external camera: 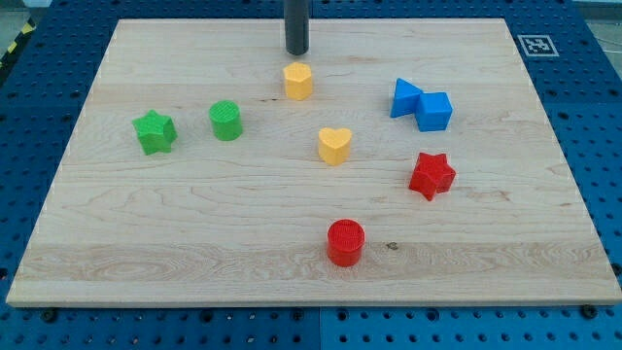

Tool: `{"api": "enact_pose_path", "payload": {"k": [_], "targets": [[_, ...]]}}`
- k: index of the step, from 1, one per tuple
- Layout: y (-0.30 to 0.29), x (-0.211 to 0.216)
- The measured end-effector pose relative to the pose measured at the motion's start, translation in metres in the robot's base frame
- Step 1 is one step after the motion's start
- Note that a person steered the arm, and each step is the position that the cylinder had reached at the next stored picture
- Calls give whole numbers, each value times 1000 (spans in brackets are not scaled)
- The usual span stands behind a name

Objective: Slide the yellow hexagon to the top left of the yellow heart

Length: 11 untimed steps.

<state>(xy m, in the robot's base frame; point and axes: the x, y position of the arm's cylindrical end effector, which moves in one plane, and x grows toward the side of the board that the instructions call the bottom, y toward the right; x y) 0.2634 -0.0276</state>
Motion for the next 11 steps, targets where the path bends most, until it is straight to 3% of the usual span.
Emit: {"api": "enact_pose_path", "payload": {"k": [2, 6, 7, 11], "targets": [[0, 29], [-6, 34], [9, 66], [22, 82]]}}
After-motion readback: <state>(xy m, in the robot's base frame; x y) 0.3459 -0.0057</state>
